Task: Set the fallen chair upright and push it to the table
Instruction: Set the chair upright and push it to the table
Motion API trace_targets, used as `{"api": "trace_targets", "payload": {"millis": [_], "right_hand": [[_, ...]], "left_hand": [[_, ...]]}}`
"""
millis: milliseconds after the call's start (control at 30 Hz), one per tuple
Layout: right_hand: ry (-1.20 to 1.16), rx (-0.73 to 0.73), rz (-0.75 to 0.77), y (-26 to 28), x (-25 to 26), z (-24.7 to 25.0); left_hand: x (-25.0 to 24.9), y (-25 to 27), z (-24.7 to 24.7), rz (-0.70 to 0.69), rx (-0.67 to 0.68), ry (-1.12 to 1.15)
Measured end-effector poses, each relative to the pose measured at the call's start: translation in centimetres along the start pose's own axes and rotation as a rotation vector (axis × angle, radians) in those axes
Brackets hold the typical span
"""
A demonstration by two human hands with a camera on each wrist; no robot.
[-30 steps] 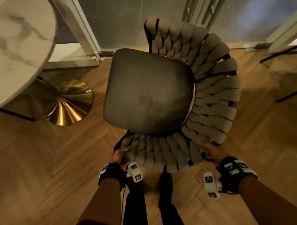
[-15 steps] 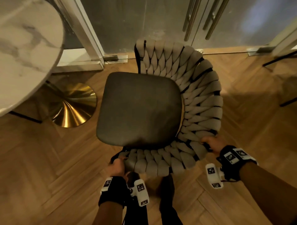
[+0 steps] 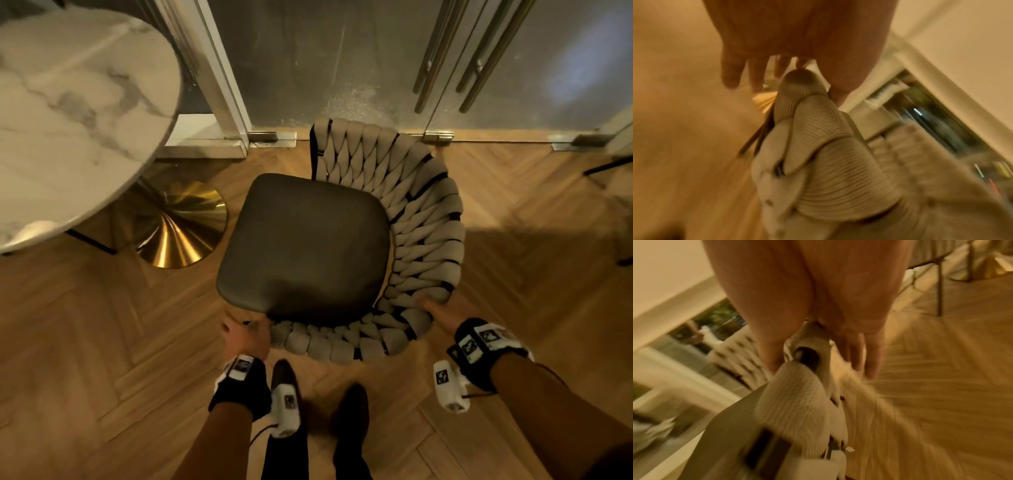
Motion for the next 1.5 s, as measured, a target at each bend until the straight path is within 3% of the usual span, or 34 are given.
{"api": "trace_targets", "payload": {"millis": [67, 100, 200, 233, 300, 433, 633, 767, 1200, 1333, 1500], "right_hand": [[0.154, -0.085, 0.094, 2.8, 0.0, -0.2], [0.28, -0.082, 0.148, 4.3, 0.0, -0.7], [0.783, 0.057, 0.43, 8.6, -0.5, -4.6], [0.923, 0.12, 0.5, 9.5, -0.8, -6.1], [1.088, 0.192, 0.523, 9.4, -2.0, -8.3], [1.02, 0.209, 0.456, 6.8, -1.5, -9.8], [1.121, 0.254, 0.498, 9.4, -0.3, -10.0], [1.04, 0.29, 0.485, 9.6, 0.3, -11.3], [1.021, 0.187, 0.57, 2.1, 14.6, -16.1], [0.997, 0.14, 0.557, -0.8, 18.0, -16.6], [1.019, 0.076, 0.502, -3.6, 20.8, -16.9]], "left_hand": [[-1.7, 2.8, 0.9, -0.34, -0.032, -0.246], [-2.1, 4.0, 0.3, -0.484, 0.035, -0.378], [-1.4, 7.1, -2.9, -0.683, 0.409, -0.856], [-1.1, 7.5, -3.8, -0.749, 0.473, -0.99], [-0.8, 6.9, -4.8, -0.807, 0.478, -1.135], [-1.7, 4.8, -4.6, -0.805, 0.377, -1.171], [1.3, 5.0, -2.8, -0.771, 0.407, -1.111], [2.2, 4.1, -1.2, -0.756, 0.382, -1.121], [-8.3, -7.2, 1.6, -0.757, 0.299, -1.047], [-10.8, -10.4, 2.1, -0.636, 0.183, -0.921], [-14.0, -13.5, 1.5, -0.625, 0.234, -0.797]]}}
Point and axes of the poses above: each hand's wrist, its own y-axis away from the middle knuckle, its own z-axis out of the back of the hand, x = y × z, the point moved 4 cm from there along -y, towards the middle knuckle, and after that the axes turned 7 degrees about y, right-handed, at the moved point
